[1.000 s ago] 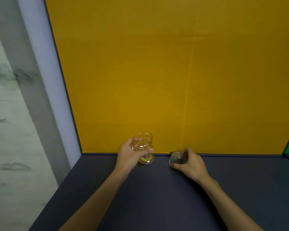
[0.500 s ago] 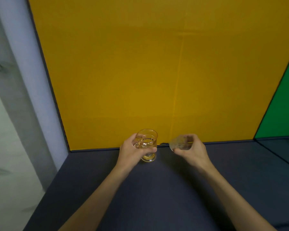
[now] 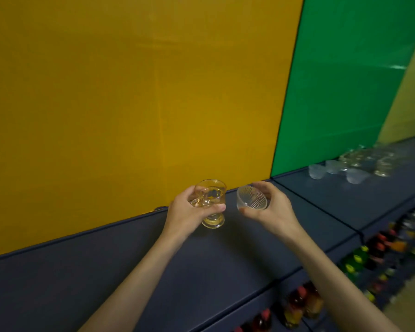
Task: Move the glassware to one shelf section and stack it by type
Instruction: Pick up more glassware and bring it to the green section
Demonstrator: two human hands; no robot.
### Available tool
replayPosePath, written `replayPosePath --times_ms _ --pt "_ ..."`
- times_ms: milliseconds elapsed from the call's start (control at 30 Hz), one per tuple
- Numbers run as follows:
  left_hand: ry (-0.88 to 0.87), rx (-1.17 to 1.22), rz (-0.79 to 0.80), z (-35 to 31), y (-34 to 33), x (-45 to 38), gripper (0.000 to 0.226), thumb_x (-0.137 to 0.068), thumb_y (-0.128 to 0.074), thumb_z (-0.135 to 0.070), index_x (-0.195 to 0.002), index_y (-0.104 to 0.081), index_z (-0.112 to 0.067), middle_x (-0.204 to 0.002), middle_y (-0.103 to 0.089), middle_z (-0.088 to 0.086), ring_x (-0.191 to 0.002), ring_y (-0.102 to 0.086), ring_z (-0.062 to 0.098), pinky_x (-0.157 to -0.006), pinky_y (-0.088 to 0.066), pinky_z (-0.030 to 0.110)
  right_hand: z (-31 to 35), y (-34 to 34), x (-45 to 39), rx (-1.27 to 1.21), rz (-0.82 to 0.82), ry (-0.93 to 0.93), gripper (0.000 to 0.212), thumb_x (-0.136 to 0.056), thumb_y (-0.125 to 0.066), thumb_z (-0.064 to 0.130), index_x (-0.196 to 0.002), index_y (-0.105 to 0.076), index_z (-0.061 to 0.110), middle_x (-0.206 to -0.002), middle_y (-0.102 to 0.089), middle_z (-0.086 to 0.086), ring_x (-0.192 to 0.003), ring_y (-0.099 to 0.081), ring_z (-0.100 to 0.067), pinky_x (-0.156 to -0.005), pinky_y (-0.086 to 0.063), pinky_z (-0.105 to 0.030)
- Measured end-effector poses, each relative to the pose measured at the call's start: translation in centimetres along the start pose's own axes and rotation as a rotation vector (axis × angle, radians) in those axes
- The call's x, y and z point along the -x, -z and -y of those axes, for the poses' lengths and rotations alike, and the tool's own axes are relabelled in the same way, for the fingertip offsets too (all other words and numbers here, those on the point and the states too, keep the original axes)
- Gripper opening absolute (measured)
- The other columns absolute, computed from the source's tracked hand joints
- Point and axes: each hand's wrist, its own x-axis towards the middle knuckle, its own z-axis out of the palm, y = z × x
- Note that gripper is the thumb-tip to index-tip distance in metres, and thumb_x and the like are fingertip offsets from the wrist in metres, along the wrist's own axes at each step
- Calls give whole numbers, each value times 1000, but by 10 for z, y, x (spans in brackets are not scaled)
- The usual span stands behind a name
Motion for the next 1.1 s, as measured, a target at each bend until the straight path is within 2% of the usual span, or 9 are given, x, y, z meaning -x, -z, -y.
replayPosePath --times_ms 67,200,400,600,700,767,867,967,1100 --pt "-15 11 33 -9 -32 1 57 -50 -97 -44 -98 -73 -27 -95 -77 -12 -92 -71 8 -81 -57 29 -17 28 2 6 -31 -14 77 -63 -90 27 -132 -57 20 -121 -63 7 -110 -60 -9 -89 -47 -25" --pt "-21 26 87 -23 -98 2 60 -48 -96 -47 -99 -73 -25 -97 -77 -11 -94 -71 10 -83 -58 31 -56 85 7 22 -80 -59 79 -62 -92 30 -132 -57 20 -121 -62 7 -107 -59 -8 -87 -47 -24" --pt "-43 2 100 -53 -203 8 47 -55 -98 -33 -93 -73 -23 -93 -76 -13 -89 -70 6 -77 -55 22 -123 179 11 32 -135 -90 75 -62 -92 31 -129 -58 22 -119 -64 8 -107 -59 -9 -89 -49 -28" --pt "-46 -34 123 -82 -321 10 51 -54 -97 -38 -96 -73 -25 -94 -75 -13 -89 -69 2 -71 -51 13 -196 283 9 35 -162 -109 75 -63 -91 36 -128 -57 27 -122 -61 11 -113 -58 -10 -96 -51 -39" --pt "-49 -31 138 -94 -377 9 49 -54 -97 -37 -94 -73 -24 -93 -74 -14 -88 -68 -1 -67 -47 7 -228 330 10 44 -179 -119 79 -59 -89 48 -128 -57 30 -124 -61 12 -116 -58 -11 -96 -51 -42" --pt "-50 -20 149 -101 -411 8 49 -53 -97 -38 -94 -74 -25 -94 -75 -13 -88 -68 1 -71 -49 10 -246 357 10 48 -187 -123 82 -55 -86 55 -127 -57 31 -124 -62 13 -116 -58 -11 -96 -51 -42" --pt "-57 -16 156 -111 -455 3 50 -53 -97 -41 -95 -73 -27 -98 -74 -13 -96 -68 3 -80 -51 18 -270 391 6 51 -186 -148 76 -62 -91 41 -129 -56 29 -124 -60 13 -115 -57 -10 -96 -50 -38" --pt "-77 -32 162 -117 -493 -11 54 -51 -96 -46 -97 -72 -32 -103 -72 -13 -103 -66 6 -89 -54 26 -292 419 -4 66 -190 -148 73 -65 -91 31 -129 -57 26 -122 -60 12 -113 -57 -9 -87 -48 -25" --pt "-100 -59 144 -119 -537 -35 60 -47 -95 -50 -100 -71 -37 -108 -71 -13 -105 -65 7 -93 -57 38 -325 443 -26 73 -180 -154 71 -64 -89 33 -127 -57 31 -120 -63 14 -112 -59 -9 -92 -50 -35"
